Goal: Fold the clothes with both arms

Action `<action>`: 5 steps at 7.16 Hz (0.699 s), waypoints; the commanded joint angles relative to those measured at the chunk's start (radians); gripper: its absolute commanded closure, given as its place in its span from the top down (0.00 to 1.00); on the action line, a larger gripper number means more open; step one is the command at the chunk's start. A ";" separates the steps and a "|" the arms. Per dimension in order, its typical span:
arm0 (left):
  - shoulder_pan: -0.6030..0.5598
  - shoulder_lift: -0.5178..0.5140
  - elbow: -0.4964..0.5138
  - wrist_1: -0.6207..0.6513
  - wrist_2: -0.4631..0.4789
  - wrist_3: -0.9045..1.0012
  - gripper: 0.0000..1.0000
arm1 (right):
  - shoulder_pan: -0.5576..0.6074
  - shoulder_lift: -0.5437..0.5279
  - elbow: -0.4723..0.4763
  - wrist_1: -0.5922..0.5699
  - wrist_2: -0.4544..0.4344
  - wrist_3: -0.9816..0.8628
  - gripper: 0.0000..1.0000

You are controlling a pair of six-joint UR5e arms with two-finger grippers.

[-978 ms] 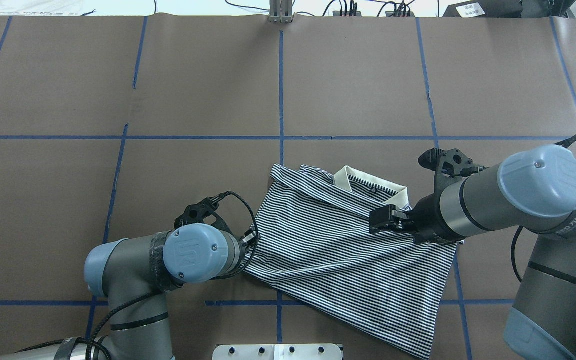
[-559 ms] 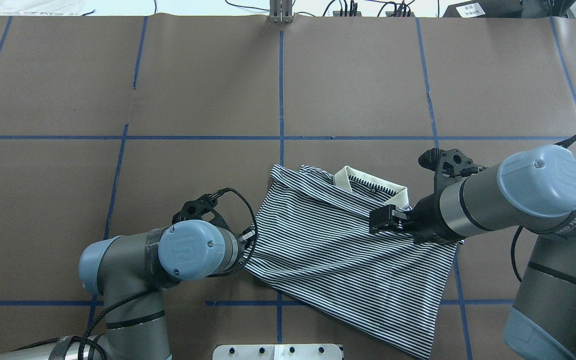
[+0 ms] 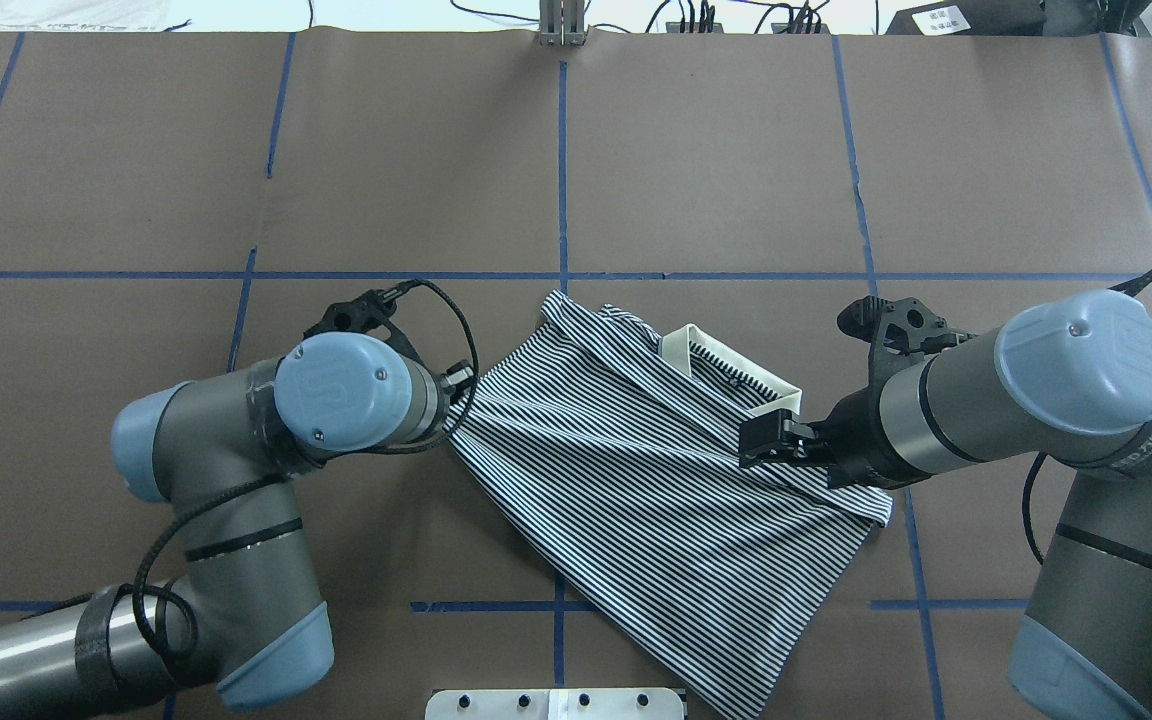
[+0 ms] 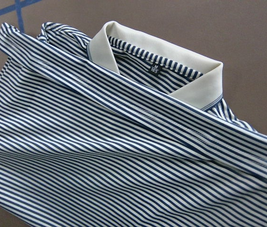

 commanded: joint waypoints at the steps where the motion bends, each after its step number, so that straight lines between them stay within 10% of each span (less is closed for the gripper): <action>1: -0.136 -0.055 0.133 -0.032 0.005 0.154 0.00 | 0.002 0.011 0.000 0.000 -0.009 0.000 1.00; 5: -0.249 -0.307 0.658 -0.529 0.102 0.274 0.00 | 0.002 0.028 -0.009 0.000 -0.040 -0.002 1.00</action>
